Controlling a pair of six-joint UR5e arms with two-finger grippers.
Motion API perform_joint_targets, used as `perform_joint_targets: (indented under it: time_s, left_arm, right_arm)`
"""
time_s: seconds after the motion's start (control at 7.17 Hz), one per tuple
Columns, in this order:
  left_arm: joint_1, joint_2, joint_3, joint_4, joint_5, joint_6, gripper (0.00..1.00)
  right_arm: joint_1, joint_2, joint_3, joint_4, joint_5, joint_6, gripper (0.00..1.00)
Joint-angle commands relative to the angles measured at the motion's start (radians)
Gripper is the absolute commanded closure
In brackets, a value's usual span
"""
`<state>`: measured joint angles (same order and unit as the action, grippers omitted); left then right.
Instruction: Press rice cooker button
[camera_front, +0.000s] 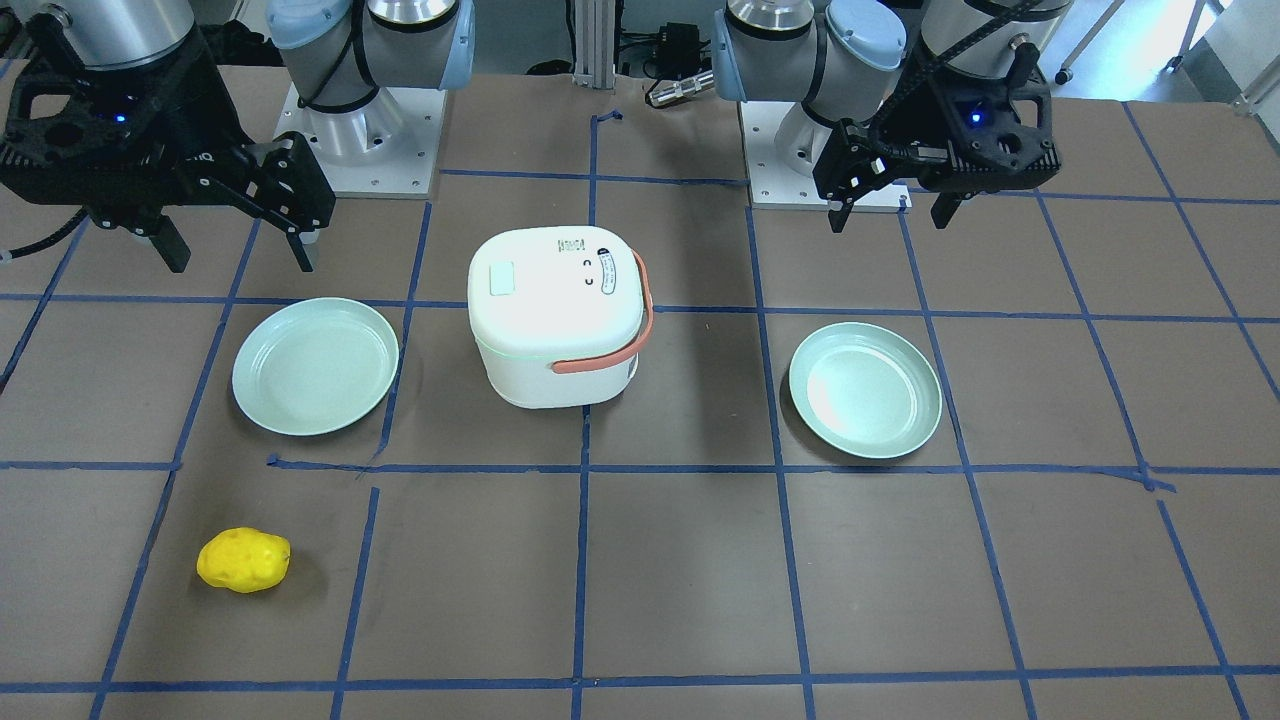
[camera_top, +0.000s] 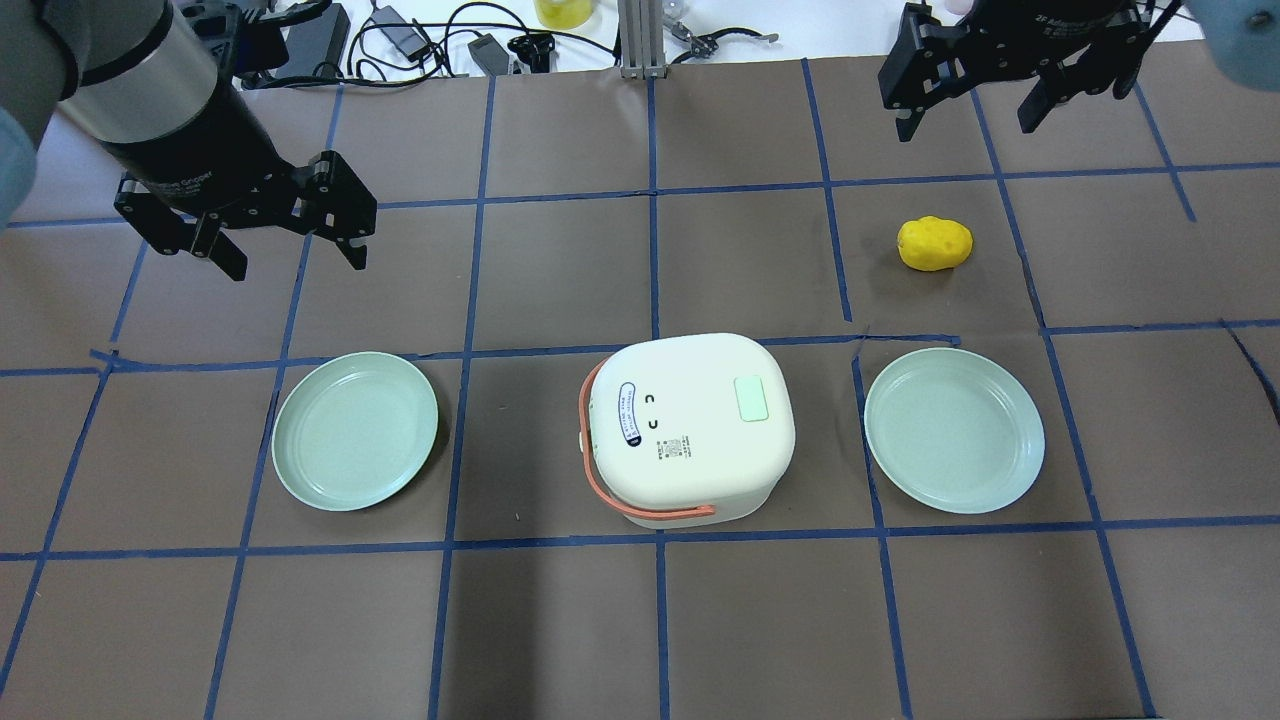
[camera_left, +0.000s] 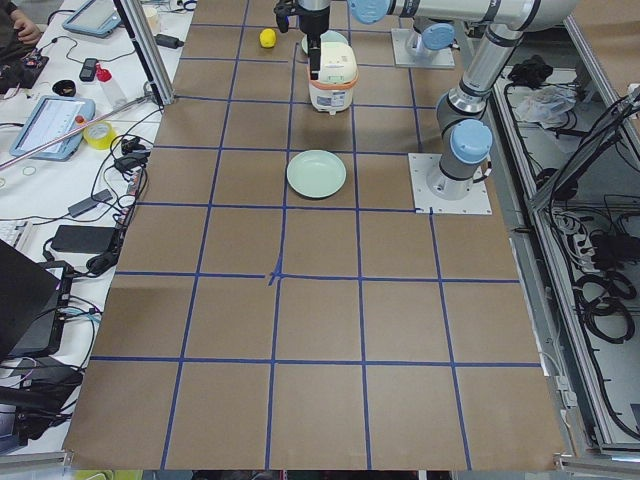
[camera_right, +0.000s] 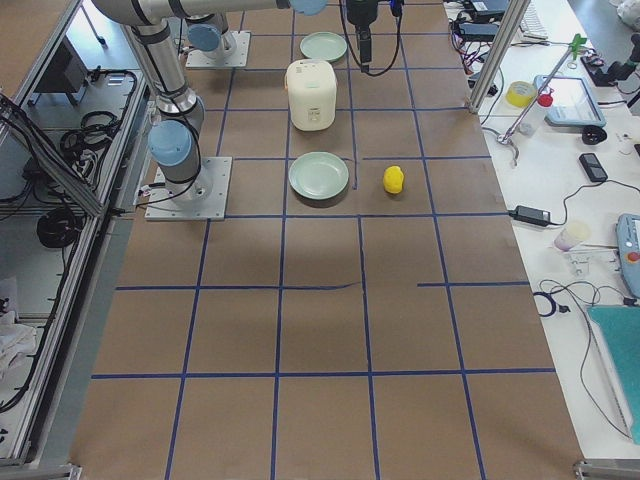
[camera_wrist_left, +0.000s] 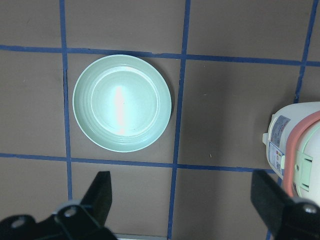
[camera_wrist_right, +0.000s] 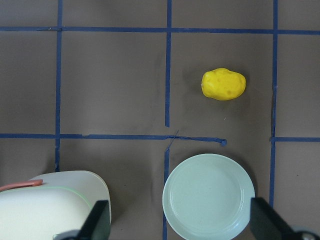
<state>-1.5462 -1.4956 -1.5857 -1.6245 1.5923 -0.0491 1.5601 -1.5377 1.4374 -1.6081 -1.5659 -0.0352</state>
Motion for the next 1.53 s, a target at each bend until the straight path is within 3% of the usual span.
perform_joint_targets:
  time_s: [0.0, 1.12, 1.4]
  left_arm:
    - [0.000, 0.000, 0.000, 0.000, 0.000, 0.000, 0.00]
    - [0.000, 0.000, 0.000, 0.000, 0.000, 0.000, 0.00]
    - [0.000, 0.000, 0.000, 0.000, 0.000, -0.002, 0.00]
  right_arm:
    - [0.000, -0.001, 0.000, 0.002, 0.000, 0.000, 0.00]
    - [0.018, -0.012, 0.017, 0.017, 0.017, 0.017, 0.00]
    - [0.131, 0.011, 0.034, 0.011, 0.004, 0.161, 0.01]
